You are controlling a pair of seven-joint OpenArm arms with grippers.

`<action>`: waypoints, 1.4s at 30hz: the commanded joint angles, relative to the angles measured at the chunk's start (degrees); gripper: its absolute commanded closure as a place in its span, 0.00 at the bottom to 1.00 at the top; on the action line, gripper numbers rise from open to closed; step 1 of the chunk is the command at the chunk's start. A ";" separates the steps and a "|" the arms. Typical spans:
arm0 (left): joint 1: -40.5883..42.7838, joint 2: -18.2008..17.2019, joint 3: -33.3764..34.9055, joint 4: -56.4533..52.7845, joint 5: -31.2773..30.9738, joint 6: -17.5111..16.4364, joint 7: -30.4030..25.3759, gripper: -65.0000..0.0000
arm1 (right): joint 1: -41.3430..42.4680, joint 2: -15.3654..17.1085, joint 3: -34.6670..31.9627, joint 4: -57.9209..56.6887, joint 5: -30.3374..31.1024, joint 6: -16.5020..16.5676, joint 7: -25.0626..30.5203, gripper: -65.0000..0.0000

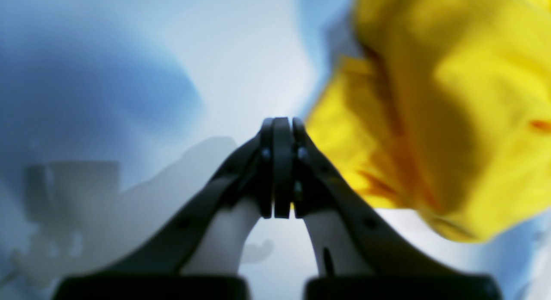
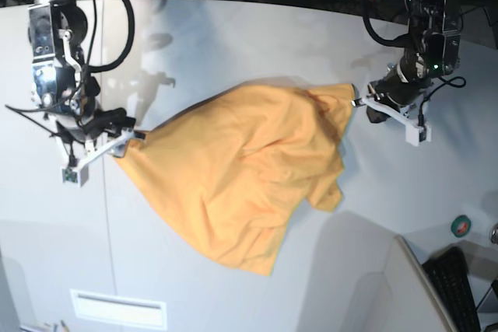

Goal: Layout the t-shirt on the table in an organized manner, then fold the t-shirt properly
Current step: 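Lift the shirt with both grippers and pull them apart to spread it, then lower the shirt and regrasp its edges with both grippers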

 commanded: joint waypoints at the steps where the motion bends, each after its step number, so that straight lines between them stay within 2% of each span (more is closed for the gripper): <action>1: -0.88 -0.77 0.81 -0.69 -0.13 -0.22 -0.86 1.00 | 0.52 0.06 0.02 -0.02 0.13 0.78 1.02 0.50; 4: -3.96 -0.51 4.67 -4.91 -0.13 -0.22 -0.86 1.00 | 0.00 -0.20 -1.91 -3.89 0.13 0.95 1.46 0.50; 7: -5.63 -0.42 7.75 -7.64 -0.13 -0.22 -1.39 1.00 | -1.76 -0.20 -5.08 -4.50 0.13 1.04 5.15 0.50; 10: -3.43 -0.77 8.37 -2.45 -0.22 -0.22 -2.53 1.00 | -4.57 0.24 -9.03 -0.90 0.13 1.04 7.96 0.50; 15: 3.25 -2.53 8.28 9.15 -0.22 -0.22 -2.53 1.00 | -6.24 4.28 -16.95 3.59 0.13 1.04 11.74 0.51; 18: 3.43 -2.88 8.19 8.45 -0.22 -0.22 -2.89 1.00 | -4.40 4.99 -21.61 3.76 0.13 1.04 11.92 0.51; 20: 0.53 -2.62 8.19 4.93 -0.22 -0.22 -2.97 1.00 | -2.64 4.55 -24.33 2.53 0.13 1.04 11.92 0.52; 22: -2.99 -2.44 8.89 -0.52 -0.13 -0.22 -2.97 1.00 | 0.09 2.96 -26.71 0.16 0.13 1.04 11.92 0.62; 25: -7.47 -0.42 8.89 -6.41 0.75 -0.22 -2.97 1.00 | 4.04 0.77 -29.08 -5.12 0.30 1.04 11.92 0.95; 26: -8.26 -0.15 8.89 -6.58 2.77 -0.22 -2.97 1.00 | 4.92 0.50 -29.61 -6.52 0.48 1.04 11.92 1.00; 30: -9.32 3.01 10.74 -7.46 13.67 -0.22 -2.53 1.00 | 5.98 -1.70 -29.87 -11.01 0.48 1.04 11.92 1.00; 33: -9.23 3.89 16.10 -8.52 20.71 -0.22 -2.45 1.00 | 8.70 -2.66 -27.85 -16.72 0.48 1.04 11.92 1.00; 38: -6.59 4.07 22.96 -7.02 19.48 -0.31 -2.53 1.00 | 15.65 -2.66 -24.16 -28.24 0.48 1.13 12.45 1.00; 42: -6.77 4.24 30.34 -4.47 14.99 -0.39 -2.53 1.00 | 22.77 -2.57 -24.24 -36.24 0.48 1.22 17.90 1.00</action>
